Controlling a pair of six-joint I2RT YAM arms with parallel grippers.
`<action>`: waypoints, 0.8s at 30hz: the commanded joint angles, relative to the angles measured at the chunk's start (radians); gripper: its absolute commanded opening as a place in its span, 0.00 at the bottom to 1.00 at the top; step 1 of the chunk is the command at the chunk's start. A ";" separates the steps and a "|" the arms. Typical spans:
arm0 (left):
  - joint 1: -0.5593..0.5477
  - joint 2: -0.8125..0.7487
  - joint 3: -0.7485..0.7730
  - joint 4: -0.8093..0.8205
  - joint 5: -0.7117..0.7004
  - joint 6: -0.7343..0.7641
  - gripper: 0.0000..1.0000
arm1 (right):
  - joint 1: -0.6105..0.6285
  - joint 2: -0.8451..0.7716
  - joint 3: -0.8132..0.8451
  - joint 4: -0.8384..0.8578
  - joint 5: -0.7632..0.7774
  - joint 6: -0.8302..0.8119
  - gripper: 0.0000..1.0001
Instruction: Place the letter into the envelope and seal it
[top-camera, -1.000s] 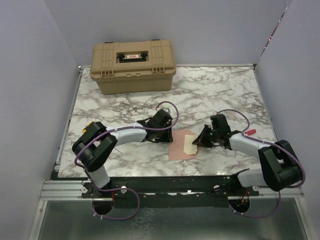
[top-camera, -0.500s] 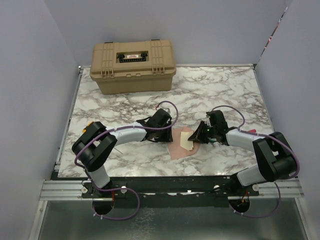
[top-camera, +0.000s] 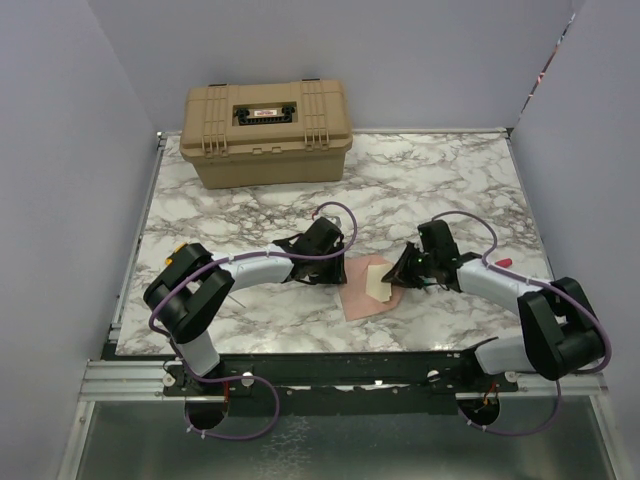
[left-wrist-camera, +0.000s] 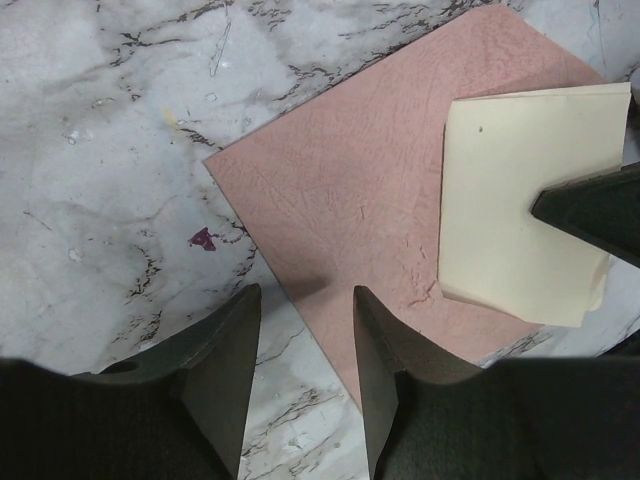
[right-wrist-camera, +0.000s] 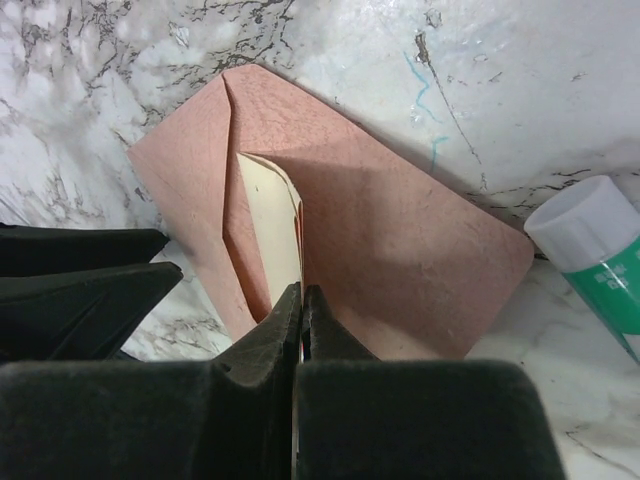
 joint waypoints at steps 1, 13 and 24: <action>0.003 0.024 -0.014 -0.062 -0.028 0.017 0.46 | 0.006 0.001 0.010 -0.038 0.020 0.012 0.01; 0.002 0.043 0.000 -0.042 0.017 0.046 0.46 | 0.010 0.100 0.046 0.077 -0.140 -0.053 0.01; 0.002 0.059 0.012 -0.040 0.020 0.056 0.46 | 0.043 0.188 0.057 0.196 -0.196 -0.078 0.01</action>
